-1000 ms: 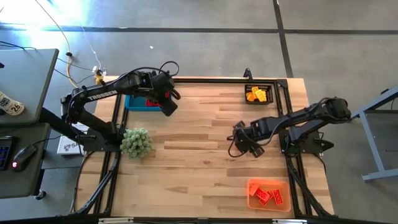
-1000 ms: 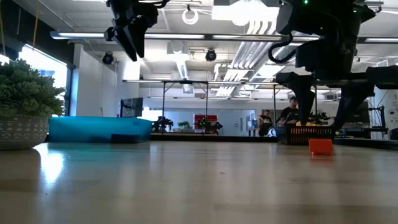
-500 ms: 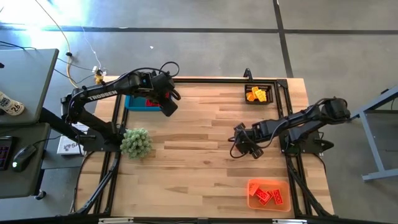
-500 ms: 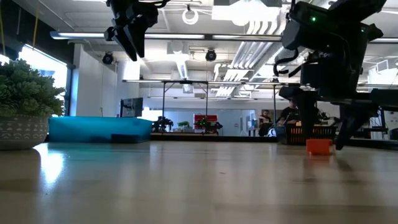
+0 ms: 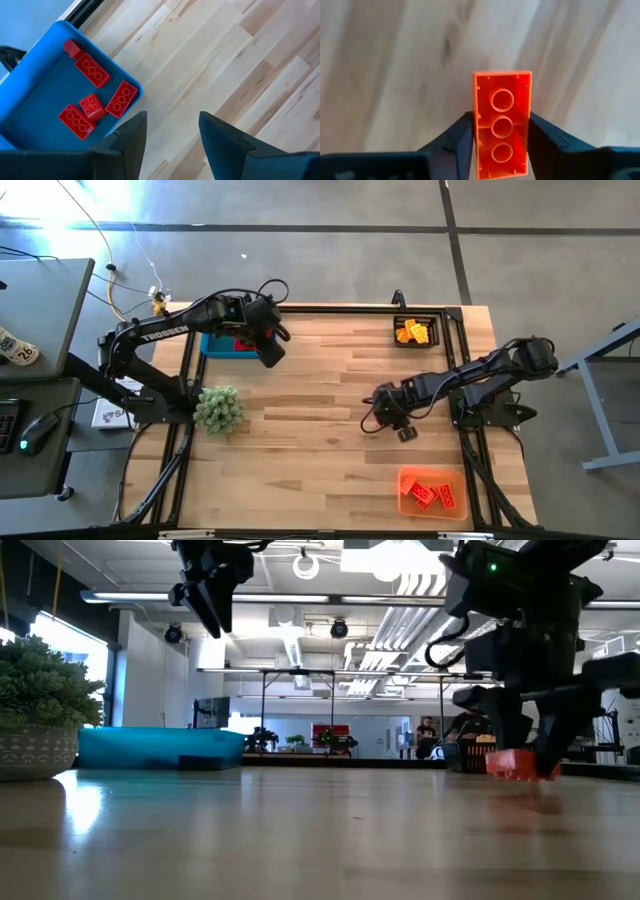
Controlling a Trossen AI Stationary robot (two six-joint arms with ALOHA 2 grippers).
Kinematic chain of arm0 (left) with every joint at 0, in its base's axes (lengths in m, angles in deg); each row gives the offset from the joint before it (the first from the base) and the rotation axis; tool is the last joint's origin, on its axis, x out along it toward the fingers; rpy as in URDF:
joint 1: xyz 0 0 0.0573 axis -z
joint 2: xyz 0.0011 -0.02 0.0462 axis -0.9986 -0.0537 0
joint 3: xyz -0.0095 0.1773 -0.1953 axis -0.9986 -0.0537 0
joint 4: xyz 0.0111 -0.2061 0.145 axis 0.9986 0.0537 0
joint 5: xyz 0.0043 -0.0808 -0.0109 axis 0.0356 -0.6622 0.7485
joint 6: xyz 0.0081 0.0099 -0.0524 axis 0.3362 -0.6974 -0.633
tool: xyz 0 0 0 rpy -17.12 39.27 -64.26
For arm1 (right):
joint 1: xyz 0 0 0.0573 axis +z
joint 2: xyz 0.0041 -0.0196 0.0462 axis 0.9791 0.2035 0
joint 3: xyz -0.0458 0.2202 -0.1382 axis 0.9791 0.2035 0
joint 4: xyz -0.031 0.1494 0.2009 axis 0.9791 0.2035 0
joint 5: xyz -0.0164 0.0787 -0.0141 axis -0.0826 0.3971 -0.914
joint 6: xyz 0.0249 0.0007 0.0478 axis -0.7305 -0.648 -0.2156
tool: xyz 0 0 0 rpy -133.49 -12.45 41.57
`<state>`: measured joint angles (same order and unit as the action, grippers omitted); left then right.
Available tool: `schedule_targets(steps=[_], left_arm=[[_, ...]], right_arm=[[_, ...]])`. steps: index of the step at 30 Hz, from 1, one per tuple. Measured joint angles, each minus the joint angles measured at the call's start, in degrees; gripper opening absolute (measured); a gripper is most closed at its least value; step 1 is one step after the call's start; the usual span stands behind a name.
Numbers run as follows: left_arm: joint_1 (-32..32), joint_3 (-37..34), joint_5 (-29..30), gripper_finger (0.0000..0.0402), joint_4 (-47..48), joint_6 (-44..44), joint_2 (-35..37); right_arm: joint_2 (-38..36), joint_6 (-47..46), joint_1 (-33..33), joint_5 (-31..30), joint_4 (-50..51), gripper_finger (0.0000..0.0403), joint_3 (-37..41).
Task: Sort & place blocks by color
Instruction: Put the orange game piece into the orange bin
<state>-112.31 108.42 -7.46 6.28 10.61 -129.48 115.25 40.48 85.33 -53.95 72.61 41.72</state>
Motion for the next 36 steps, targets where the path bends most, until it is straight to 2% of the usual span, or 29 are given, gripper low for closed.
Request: schedule_targets(steps=[3, 5, 9, 14, 20, 28, 36], left_arm=[[0.00, 0.00, 0.00, 0.0167, 0.00, 2.87, 0.00], [0.00, 0.00, -0.03, 0.0167, 0.02, 3.76, 0.00], [0.00, 0.00, -0.23, 0.0167, 0.02, 3.93, 0.00], [0.00, 0.00, -0.24, 0.0167, 0.02, 4.23, 0.00], [0.00, -0.01, -0.26, 0.0167, 0.00, 7.46, 0.00], [0.00, -0.01, -0.28, 0.0167, -0.66, 11.21, 0.00], [0.00, -0.02, -0.39, 0.0167, -4.17, 12.96, 0.00]], right_arm=[[-0.01, -3.31, -0.09, 1.32, -0.19, 0.0150, -0.66], [0.00, -5.87, -0.44, 1.02, -0.03, 0.0152, -0.66], [-0.02, -12.93, -1.30, 3.27, 0.09, 0.0113, -0.66], [-1.27, -25.88, -0.15, 6.16, 1.68, 0.0111, -0.66], [-4.97, -42.98, 6.44, 4.95, 6.19, 0.0111, -3.66], [-6.35, -63.43, 17.77, -3.28, 21.55, 0.0111, -15.81], [-6.05, -87.33, 29.88, -4.54, 25.06, 0.0111, -19.07]])
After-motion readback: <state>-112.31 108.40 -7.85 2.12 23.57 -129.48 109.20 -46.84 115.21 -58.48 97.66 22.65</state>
